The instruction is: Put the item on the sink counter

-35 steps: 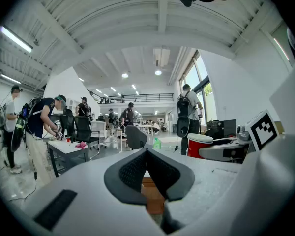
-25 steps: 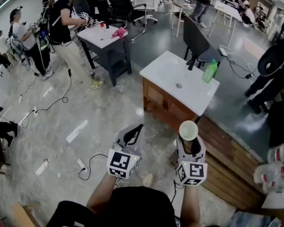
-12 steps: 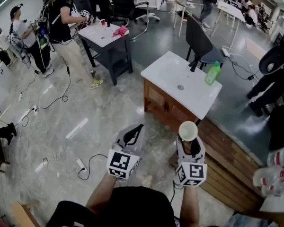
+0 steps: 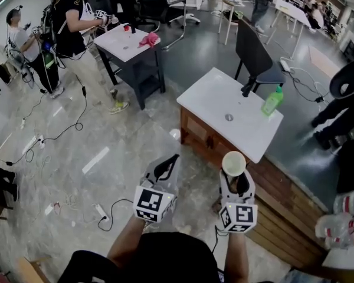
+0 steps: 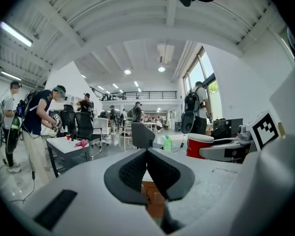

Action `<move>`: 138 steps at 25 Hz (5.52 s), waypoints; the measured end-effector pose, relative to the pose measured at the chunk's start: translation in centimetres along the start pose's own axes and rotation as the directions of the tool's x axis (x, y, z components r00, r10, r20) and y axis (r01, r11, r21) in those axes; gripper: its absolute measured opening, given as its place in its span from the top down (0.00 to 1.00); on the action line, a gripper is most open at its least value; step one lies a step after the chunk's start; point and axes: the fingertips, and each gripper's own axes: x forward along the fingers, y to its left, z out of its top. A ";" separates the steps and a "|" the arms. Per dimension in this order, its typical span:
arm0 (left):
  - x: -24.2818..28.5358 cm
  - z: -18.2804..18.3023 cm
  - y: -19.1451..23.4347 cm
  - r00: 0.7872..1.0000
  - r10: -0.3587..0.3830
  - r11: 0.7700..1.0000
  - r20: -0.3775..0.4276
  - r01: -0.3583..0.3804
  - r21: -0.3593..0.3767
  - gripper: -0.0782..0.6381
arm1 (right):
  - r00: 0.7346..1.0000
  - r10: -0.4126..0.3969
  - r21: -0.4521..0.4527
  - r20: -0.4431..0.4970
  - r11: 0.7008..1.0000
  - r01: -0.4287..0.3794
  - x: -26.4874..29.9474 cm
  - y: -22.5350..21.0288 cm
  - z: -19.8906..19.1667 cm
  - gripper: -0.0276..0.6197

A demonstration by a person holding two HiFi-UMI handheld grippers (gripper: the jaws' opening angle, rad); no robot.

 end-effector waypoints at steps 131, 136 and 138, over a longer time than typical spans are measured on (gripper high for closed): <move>62.1 -14.4 28.0 0.940 -0.015 0.986 -0.340 -0.044 -0.164 0.89 | 0.965 0.099 0.048 -0.242 0.995 -0.090 67.8 -23.2 -14.1 0.57; 62.9 -15.2 28.2 0.935 -0.024 0.983 -0.354 -0.042 -0.177 0.89 | 0.960 0.098 0.038 -0.263 0.995 -0.092 68.8 -23.2 -15.1 0.57; 63.2 -15.4 28.1 0.935 -0.026 0.983 -0.354 -0.040 -0.178 0.89 | 0.958 0.098 0.039 -0.268 0.995 -0.091 69.1 -23.4 -15.5 0.57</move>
